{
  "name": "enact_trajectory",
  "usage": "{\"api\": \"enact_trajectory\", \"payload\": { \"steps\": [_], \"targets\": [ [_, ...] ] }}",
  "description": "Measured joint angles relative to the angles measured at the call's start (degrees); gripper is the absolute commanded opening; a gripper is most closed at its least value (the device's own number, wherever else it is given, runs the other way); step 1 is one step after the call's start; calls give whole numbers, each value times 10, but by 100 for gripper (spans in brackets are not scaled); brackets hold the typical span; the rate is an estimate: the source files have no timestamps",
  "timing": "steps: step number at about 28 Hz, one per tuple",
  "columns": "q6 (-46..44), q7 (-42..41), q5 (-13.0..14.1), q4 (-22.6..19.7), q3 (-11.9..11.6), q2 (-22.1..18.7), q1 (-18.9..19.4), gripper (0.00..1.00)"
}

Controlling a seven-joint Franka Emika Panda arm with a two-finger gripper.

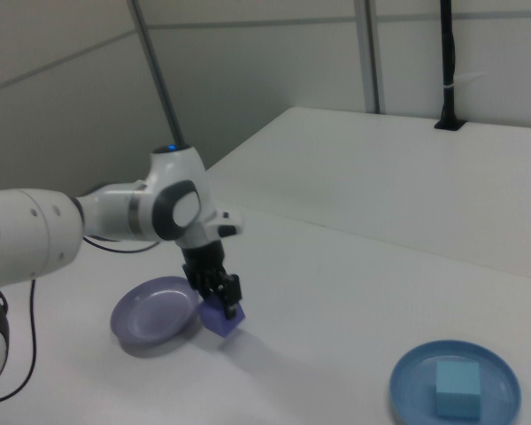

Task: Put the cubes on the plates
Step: 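Move the gripper to the purple cube and grasp it, then place the purple cube onto the lavender plate and open the gripper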

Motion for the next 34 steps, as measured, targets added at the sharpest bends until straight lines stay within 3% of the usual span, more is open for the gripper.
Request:
{"api": "enact_trajectory", "payload": {
  "steps": [7,12,15,16,18,19,21,23,34],
  "targets": [
    [-14,65,-3,7,81,-23,9,2],
    [-4,119,-33,6,99,-18,63,7],
    [11,151,-52,6,99,-11,86,27],
    [13,157,-56,6,99,-9,90,39],
    [14,162,-60,6,99,-7,91,84],
    [14,162,-61,6,99,-6,91,91],
    [14,162,-62,6,97,-3,90,93],
    [14,165,-65,6,96,-1,88,100],
    [6,176,-70,16,94,-6,86,100]
  ]
}}
